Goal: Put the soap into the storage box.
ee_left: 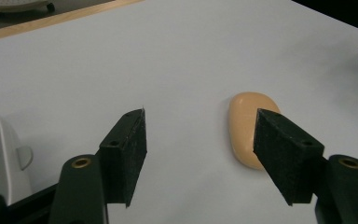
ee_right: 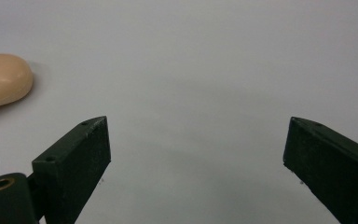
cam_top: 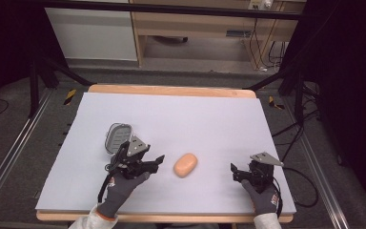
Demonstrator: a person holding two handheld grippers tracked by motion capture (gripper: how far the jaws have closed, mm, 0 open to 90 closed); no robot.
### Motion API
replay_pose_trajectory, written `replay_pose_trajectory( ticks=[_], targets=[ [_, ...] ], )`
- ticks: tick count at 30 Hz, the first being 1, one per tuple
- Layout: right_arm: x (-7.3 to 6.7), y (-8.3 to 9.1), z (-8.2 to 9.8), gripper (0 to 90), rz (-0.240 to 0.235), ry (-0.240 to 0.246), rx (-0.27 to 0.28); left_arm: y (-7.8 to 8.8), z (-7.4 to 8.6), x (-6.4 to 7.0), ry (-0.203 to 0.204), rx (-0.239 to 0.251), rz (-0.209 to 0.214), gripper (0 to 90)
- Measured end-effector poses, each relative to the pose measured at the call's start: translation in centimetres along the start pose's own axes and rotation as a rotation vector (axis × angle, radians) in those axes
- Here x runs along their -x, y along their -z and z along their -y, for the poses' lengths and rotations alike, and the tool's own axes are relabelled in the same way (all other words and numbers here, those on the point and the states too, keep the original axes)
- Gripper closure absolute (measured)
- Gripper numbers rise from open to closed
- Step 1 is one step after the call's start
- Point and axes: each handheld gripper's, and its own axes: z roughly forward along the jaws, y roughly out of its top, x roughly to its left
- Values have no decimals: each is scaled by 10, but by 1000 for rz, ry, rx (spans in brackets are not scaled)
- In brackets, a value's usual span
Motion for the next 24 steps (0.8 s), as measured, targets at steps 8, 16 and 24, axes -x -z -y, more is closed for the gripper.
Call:
replay_pose_trajectory(
  ticks=[8,16,24],
  targets=[
    [0,0,0,83,-11,-3,-7,-16,-4,9,-19,-26,15,328],
    [-1,-1,0,85,-12,5,-10,-29,-6,17,-13,-39,30,320],
    [-2,-1,-1,85,-15,1,-13,-40,-8,24,-27,-55,35,313]
  ],
)
